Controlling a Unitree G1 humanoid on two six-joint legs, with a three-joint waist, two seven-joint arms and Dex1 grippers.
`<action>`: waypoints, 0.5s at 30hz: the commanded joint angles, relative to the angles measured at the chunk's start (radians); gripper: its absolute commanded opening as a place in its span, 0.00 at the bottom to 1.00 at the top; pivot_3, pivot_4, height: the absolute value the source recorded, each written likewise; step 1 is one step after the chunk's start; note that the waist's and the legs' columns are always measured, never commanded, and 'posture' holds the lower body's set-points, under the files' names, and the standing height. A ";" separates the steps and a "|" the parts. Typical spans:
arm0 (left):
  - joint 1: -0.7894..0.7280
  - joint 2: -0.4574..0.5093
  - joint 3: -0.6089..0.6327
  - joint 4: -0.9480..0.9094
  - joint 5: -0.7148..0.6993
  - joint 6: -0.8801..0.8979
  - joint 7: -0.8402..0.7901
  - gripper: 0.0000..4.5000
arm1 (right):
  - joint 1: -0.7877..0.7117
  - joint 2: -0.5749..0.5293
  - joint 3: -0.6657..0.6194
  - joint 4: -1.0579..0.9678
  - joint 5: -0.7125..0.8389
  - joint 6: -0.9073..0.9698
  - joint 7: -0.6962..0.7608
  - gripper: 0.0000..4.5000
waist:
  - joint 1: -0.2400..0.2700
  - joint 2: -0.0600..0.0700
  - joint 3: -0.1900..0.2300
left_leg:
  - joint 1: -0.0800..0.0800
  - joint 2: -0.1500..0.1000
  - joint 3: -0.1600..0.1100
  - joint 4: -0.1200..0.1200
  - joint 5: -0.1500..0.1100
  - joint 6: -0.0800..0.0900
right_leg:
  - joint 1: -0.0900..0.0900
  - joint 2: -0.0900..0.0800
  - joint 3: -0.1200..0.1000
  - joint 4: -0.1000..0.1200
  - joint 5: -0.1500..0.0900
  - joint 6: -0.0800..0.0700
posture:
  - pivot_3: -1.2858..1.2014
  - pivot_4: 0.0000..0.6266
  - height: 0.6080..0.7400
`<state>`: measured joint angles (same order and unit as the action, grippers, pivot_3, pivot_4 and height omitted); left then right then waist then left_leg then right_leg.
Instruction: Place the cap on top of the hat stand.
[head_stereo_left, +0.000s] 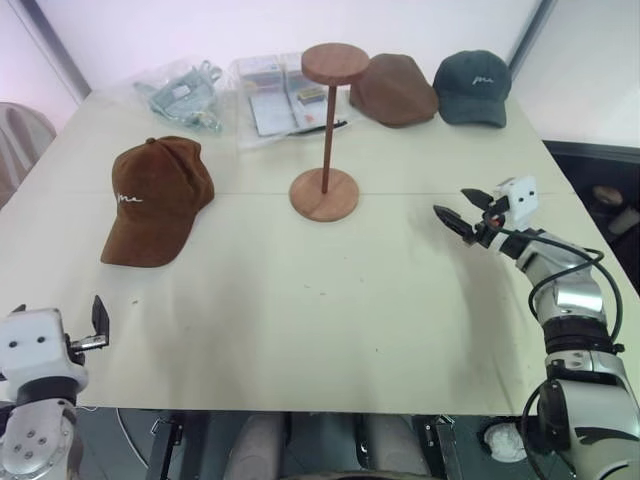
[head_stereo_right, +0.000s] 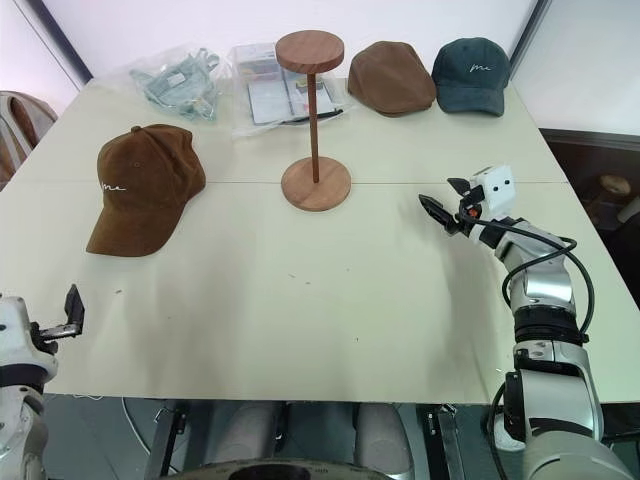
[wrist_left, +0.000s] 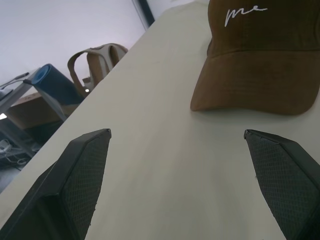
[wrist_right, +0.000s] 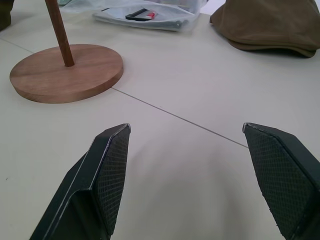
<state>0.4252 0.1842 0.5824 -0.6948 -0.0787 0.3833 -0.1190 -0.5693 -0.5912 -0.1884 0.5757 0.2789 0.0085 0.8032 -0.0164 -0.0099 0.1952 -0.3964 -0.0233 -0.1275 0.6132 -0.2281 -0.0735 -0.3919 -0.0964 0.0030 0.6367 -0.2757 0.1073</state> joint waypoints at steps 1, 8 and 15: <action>-0.010 0.012 -0.002 -0.015 0.005 0.007 0.011 0.99 | -0.028 -0.013 -0.025 -0.001 0.005 -0.031 -0.002 0.81 | 0.000 0.000 0.000 | 0.000 0.000 0.000 0.000 0.000 0.000 | 0.000 0.000 0.000 0.000 0.000 0.000 | 0.52 0.24 1.00; -0.027 0.012 0.013 -0.014 0.001 0.004 0.026 0.99 | -0.031 -0.008 -0.021 0.009 0.004 -0.039 -0.005 0.81 | 0.000 0.000 0.000 | 0.000 0.000 0.000 0.000 0.000 0.000 | 0.000 0.000 0.000 0.000 0.000 0.000 | 0.52 0.24 1.00; -0.026 0.023 0.007 -0.006 0.041 0.024 0.054 0.99 | -0.047 -0.007 -0.015 0.020 0.000 -0.040 -0.005 0.81 | 0.000 0.000 0.000 | 0.000 0.000 0.000 0.000 0.000 0.000 | 0.000 0.000 0.000 0.000 0.000 0.000 | 0.52 0.24 1.00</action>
<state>0.3972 0.1960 0.5721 -0.6863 -0.0512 0.4089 -0.0779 -0.5912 -0.5908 -0.1877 0.6044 0.2775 -0.0084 0.7982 -0.0169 -0.0098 0.1951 -0.3960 -0.0233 -0.1274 0.6133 -0.2281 -0.0735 -0.3915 -0.0964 0.0031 0.6367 -0.2754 0.1077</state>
